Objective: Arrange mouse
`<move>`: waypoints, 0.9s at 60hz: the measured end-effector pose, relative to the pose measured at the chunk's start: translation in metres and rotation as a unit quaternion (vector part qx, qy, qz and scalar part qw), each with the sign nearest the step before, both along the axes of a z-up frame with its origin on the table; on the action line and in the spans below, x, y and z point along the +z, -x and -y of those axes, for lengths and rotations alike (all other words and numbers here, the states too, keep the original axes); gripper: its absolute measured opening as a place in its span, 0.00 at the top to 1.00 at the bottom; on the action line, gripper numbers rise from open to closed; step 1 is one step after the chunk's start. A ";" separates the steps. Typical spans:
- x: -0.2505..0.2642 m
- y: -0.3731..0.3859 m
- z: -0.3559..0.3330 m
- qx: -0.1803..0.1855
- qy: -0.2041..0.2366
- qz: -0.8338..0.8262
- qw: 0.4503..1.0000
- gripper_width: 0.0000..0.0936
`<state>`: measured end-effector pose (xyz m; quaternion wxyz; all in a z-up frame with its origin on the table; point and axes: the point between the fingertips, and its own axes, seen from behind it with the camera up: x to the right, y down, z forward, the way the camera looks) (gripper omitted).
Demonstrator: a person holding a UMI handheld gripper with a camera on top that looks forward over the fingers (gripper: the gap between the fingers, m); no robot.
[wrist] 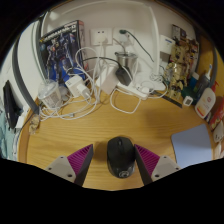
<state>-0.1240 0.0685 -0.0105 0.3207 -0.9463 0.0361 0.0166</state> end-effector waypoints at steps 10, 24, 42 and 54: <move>-0.003 0.010 -0.008 0.011 0.002 0.006 1.000 0.18; -0.002 0.007 -0.002 0.029 -0.005 0.002 1.000 0.47; -0.002 0.005 0.000 0.079 -0.015 0.010 0.997 0.66; 0.080 -0.004 0.003 0.141 -0.073 -0.002 0.987 0.66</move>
